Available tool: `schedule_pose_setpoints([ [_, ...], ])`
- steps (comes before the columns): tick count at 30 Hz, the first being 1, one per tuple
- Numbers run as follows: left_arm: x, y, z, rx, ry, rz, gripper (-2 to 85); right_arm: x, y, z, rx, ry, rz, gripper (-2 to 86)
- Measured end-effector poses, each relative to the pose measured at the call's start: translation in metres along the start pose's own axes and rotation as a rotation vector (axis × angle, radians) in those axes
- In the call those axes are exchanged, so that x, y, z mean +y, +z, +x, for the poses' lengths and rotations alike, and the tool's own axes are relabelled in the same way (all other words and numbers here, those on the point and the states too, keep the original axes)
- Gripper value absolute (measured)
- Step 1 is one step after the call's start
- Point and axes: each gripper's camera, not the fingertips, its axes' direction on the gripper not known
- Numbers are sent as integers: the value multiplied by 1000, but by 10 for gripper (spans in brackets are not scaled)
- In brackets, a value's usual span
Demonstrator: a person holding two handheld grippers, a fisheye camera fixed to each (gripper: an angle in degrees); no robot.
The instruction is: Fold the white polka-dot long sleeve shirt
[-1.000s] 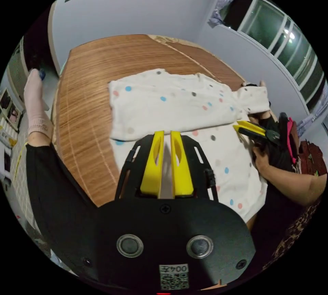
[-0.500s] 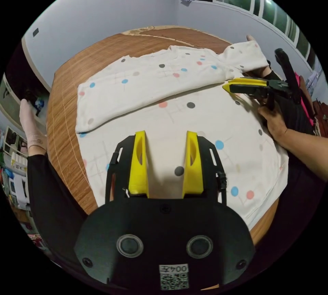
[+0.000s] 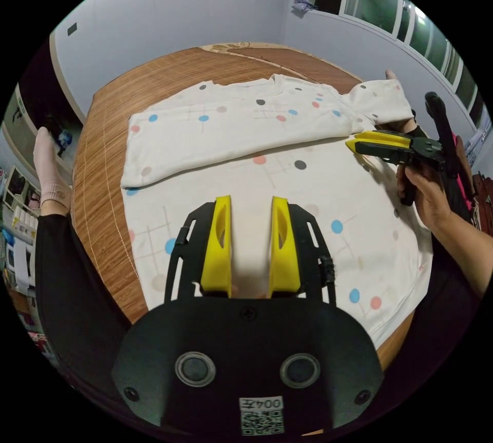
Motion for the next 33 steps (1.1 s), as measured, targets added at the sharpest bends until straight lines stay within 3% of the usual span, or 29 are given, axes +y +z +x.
schedule_pose_setpoints([
  [5,5,1,4,-2,1,4,106,-3,0,23,-22,-8,-35,91],
  [8,8,1,7,-11,6,6,106,-8,-11,58,-204,-18,-58,51],
  [10,9,2,7,-7,5,7,106,-5,-25,91,-332,32,49,42],
  [12,11,2,6,5,0,8,106,-3,-29,135,-328,174,127,67],
  [19,15,3,9,-4,4,10,106,-4,6,200,-412,308,54,90],
  [24,17,3,9,3,0,11,106,1,6,214,-488,261,72,20],
  [28,18,3,8,6,-2,12,106,1,-22,216,-241,200,182,5],
  [33,19,4,5,15,-6,12,106,7,3,244,-99,256,15,25],
])
